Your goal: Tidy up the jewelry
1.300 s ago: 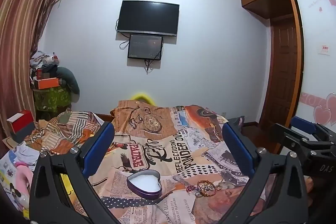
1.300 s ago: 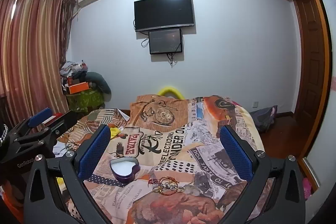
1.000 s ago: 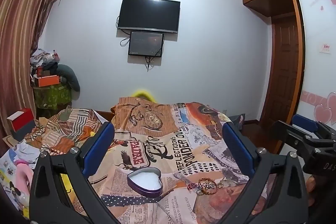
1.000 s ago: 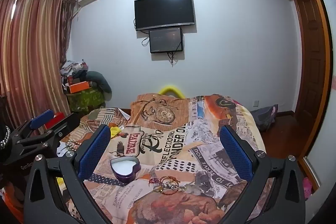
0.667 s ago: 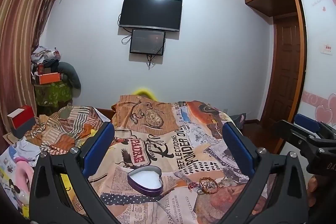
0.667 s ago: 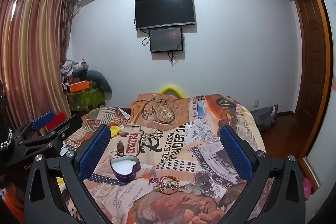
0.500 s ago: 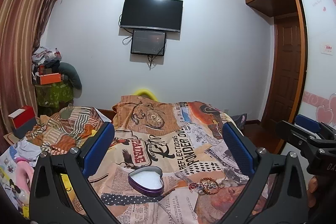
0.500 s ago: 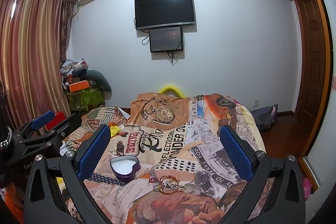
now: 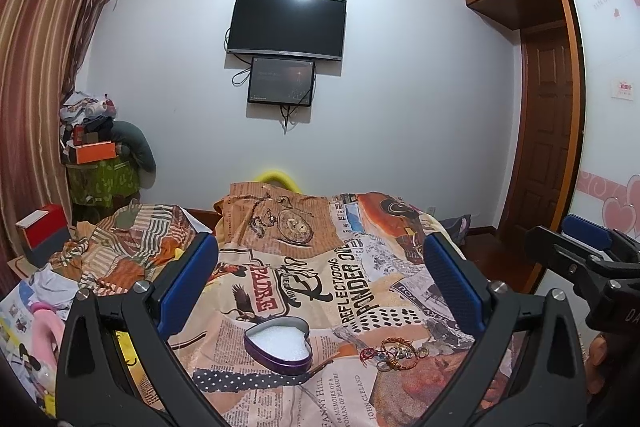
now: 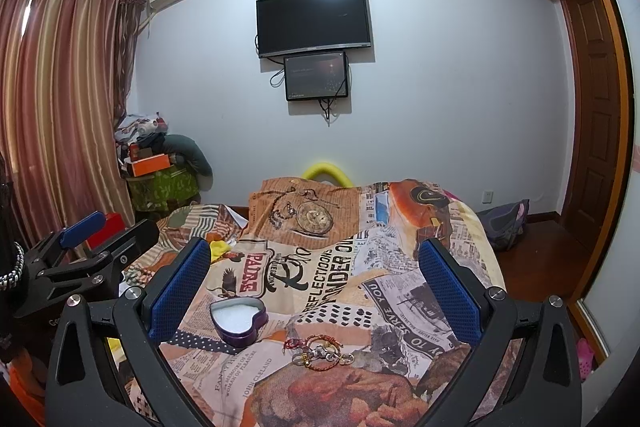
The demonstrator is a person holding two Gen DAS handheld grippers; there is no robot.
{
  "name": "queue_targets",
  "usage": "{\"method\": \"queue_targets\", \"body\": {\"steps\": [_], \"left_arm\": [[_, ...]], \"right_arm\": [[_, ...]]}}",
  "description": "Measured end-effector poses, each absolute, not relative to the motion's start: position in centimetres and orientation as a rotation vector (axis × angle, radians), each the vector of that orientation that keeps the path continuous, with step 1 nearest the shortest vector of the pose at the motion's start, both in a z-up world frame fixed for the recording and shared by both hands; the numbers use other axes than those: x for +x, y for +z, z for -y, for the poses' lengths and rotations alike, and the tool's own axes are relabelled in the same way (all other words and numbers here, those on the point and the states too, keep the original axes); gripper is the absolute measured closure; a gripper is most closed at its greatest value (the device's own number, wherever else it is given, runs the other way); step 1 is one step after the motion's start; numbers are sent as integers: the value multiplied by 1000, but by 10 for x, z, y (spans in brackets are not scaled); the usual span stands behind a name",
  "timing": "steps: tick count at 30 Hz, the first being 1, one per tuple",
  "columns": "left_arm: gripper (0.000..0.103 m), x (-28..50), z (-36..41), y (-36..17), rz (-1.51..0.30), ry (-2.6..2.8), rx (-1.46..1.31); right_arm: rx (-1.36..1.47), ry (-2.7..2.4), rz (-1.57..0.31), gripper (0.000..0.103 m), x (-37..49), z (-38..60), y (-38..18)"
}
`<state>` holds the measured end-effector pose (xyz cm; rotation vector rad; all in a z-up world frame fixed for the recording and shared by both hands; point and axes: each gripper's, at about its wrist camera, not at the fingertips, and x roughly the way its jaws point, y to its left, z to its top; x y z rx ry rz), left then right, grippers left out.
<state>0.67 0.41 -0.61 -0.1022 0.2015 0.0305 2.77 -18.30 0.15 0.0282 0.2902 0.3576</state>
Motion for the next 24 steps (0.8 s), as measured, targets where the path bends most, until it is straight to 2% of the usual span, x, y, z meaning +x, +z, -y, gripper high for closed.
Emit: {"method": "queue_targets", "body": {"steps": [24], "left_arm": [[0, 8, -7, -6, -209, 26, -113]], "right_arm": [[31, 360, -292, 0, 26, 186, 6]]}}
